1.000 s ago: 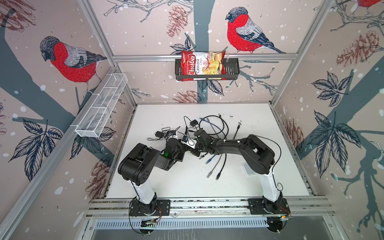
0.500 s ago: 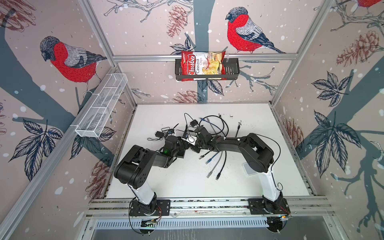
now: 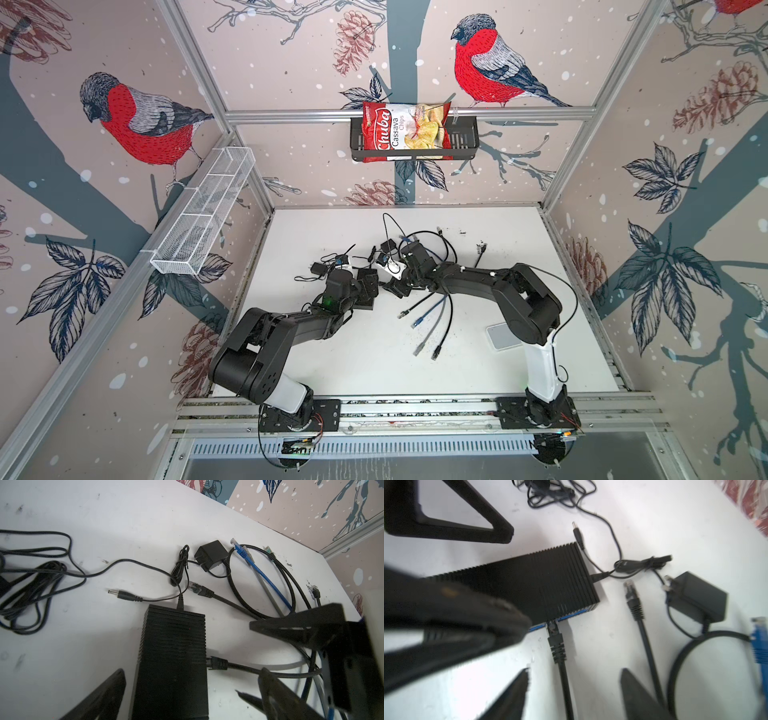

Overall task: Insert the plug into the switch port
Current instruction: 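Open the right gripper and draw it back from the inserted plug, then swing the right gripper toward the far cables while the left gripper withdraws from the switch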

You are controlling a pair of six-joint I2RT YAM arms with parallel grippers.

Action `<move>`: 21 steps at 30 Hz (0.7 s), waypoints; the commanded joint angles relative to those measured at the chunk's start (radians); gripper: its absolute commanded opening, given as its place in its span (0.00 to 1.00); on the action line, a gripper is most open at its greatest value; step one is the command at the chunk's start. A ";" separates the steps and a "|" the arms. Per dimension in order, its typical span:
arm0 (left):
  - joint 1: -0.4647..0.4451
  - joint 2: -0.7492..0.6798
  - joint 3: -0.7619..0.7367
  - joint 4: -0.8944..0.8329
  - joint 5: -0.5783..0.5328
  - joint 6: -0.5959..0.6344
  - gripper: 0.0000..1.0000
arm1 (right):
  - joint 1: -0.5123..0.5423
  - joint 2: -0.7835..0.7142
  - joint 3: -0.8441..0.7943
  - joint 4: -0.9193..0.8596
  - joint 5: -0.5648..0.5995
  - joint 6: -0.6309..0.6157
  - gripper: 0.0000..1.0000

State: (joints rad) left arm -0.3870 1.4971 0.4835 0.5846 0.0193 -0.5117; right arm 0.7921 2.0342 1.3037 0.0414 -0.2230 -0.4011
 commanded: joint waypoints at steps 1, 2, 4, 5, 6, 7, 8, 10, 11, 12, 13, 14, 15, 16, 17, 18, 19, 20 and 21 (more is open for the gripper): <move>0.000 -0.028 -0.002 -0.031 -0.019 0.031 0.98 | -0.001 -0.050 -0.029 0.039 -0.042 0.061 0.99; 0.000 -0.038 -0.005 -0.035 -0.019 0.035 0.98 | -0.002 -0.067 -0.035 0.043 -0.031 0.075 0.99; 0.000 -0.059 -0.008 -0.048 -0.020 0.043 0.98 | -0.002 -0.107 -0.057 0.070 0.018 0.110 0.99; 0.000 -0.073 -0.012 -0.053 -0.019 0.050 0.98 | -0.002 -0.133 -0.073 0.092 0.061 0.135 0.99; 0.000 -0.087 -0.016 -0.059 -0.019 0.054 0.97 | -0.002 -0.160 -0.090 0.110 0.110 0.162 0.99; 0.000 -0.099 -0.019 -0.063 -0.019 0.058 0.97 | -0.005 -0.185 -0.102 0.123 0.147 0.180 0.99; -0.001 -0.114 -0.021 -0.071 -0.020 0.065 0.97 | -0.005 -0.214 -0.120 0.143 0.188 0.206 0.99; -0.001 -0.140 -0.028 -0.088 -0.021 0.076 0.96 | -0.006 -0.271 -0.164 0.193 0.268 0.267 0.99; -0.003 -0.154 -0.031 -0.099 -0.021 0.082 0.96 | -0.008 -0.301 -0.184 0.211 0.300 0.300 0.99; -0.005 -0.165 -0.032 -0.115 -0.025 0.088 0.96 | -0.013 -0.329 -0.204 0.222 0.312 0.333 0.99; -0.008 -0.174 -0.031 -0.129 -0.026 0.093 0.96 | -0.020 -0.355 -0.223 0.238 0.318 0.366 0.99; -0.012 -0.185 -0.032 -0.141 -0.028 0.099 0.95 | -0.031 -0.384 -0.254 0.267 0.319 0.411 0.99; -0.019 -0.195 -0.033 -0.156 -0.032 0.106 0.95 | -0.045 -0.416 -0.287 0.299 0.309 0.468 0.99; -0.028 -0.204 -0.033 -0.166 -0.041 0.111 0.95 | -0.061 -0.444 -0.320 0.328 0.303 0.525 0.99; -0.042 -0.214 -0.032 -0.182 -0.059 0.117 0.95 | -0.079 -0.471 -0.352 0.341 0.324 0.613 0.99; -0.061 -0.222 -0.030 -0.200 -0.084 0.124 0.95 | -0.098 -0.497 -0.377 0.342 0.346 0.691 0.99; -0.081 -0.228 -0.026 -0.214 -0.101 0.135 0.95 | -0.117 -0.513 -0.391 0.331 0.363 0.751 0.99; -0.105 -0.231 -0.016 -0.236 -0.117 0.148 0.95 | -0.139 -0.524 -0.397 0.306 0.358 0.786 0.99; -0.132 -0.231 -0.006 -0.262 -0.137 0.158 0.95 | -0.155 -0.532 -0.398 0.278 0.351 0.794 0.99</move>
State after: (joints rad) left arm -0.4759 1.2747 0.4572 0.3954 -0.0532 -0.4057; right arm 0.6659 1.5269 0.9199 0.3092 0.0902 0.1959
